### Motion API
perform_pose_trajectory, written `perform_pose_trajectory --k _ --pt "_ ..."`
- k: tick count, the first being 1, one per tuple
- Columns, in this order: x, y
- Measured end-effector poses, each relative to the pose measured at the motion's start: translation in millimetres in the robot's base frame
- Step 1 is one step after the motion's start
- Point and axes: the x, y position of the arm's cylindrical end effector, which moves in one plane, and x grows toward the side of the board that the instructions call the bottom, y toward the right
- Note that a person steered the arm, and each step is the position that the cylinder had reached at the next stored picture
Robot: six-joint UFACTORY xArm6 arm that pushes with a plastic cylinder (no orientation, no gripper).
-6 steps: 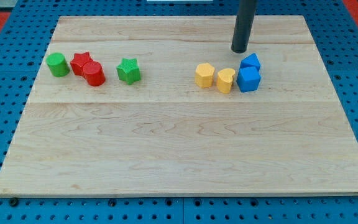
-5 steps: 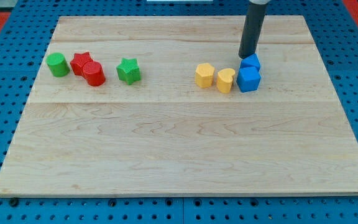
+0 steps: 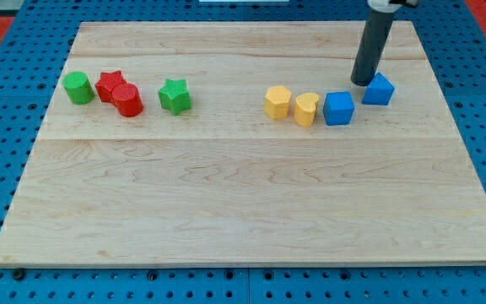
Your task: Make a horizontal line with blue blocks and yellow blocks
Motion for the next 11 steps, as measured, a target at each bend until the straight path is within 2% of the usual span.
perform_pose_trajectory --k 1,2,3,4,5,6,7,8,9,11 --pt "33 24" --pt "47 33" --pt "94 61" --pt "153 114" --pt "172 73" --pt "133 58" --pt "142 49" --pt "160 11" --pt "148 24" --pt "96 45"
